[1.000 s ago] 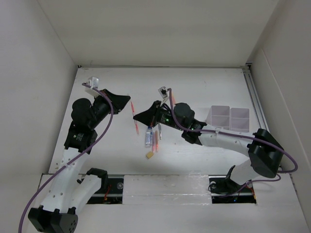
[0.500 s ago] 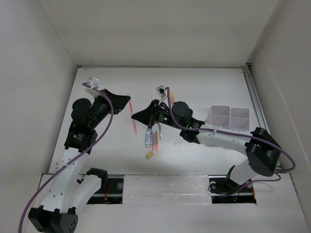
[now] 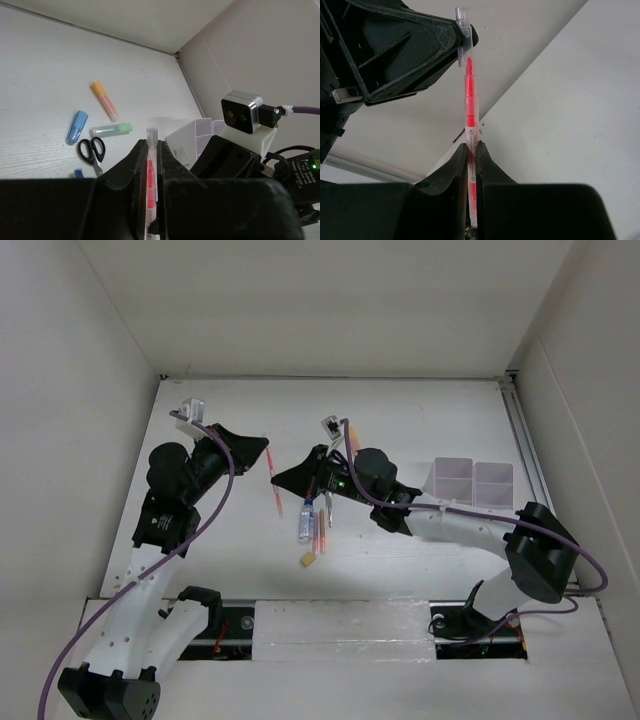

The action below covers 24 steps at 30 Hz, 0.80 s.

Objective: Sort the stationery into containers
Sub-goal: Close the pen cap on the pen.

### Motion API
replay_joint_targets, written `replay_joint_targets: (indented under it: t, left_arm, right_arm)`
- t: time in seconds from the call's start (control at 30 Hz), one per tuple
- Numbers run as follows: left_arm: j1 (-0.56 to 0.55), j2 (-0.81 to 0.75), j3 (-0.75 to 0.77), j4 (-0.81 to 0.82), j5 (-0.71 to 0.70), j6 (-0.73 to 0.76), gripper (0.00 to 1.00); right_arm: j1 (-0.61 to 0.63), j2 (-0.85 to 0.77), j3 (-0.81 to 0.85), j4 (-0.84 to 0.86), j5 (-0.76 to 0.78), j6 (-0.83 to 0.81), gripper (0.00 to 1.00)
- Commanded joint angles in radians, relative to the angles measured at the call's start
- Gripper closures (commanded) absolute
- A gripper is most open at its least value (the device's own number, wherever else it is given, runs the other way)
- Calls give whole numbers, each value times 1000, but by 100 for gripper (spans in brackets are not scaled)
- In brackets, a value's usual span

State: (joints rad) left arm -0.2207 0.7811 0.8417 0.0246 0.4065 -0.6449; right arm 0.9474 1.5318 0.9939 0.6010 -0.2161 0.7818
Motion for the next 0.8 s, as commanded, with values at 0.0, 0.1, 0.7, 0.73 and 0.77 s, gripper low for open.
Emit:
replay_joint_targets:
  t: [0.0,0.1,0.7,0.73,0.77]
  left_arm:
    - [1,-19,-7,20,26,31,100]
    - [1,-9,2,20,49,42,100]
    - [1,9,-52,74,140,7,100]
    - [1,9,-52,74,140,-5,100]
    - [1,9,-52,84,140,-6,100]
  right_arm:
    - [-12,-42,8,31,-3,-24,100]
    - [-12,-61,-1,11,6,-24,100]
    - [-21,-82,-11,2,24,-42,100]
    - [-21,-82,-11,2,24,-42,100]
    - [-21,-82,-11,2,24,-42,100]
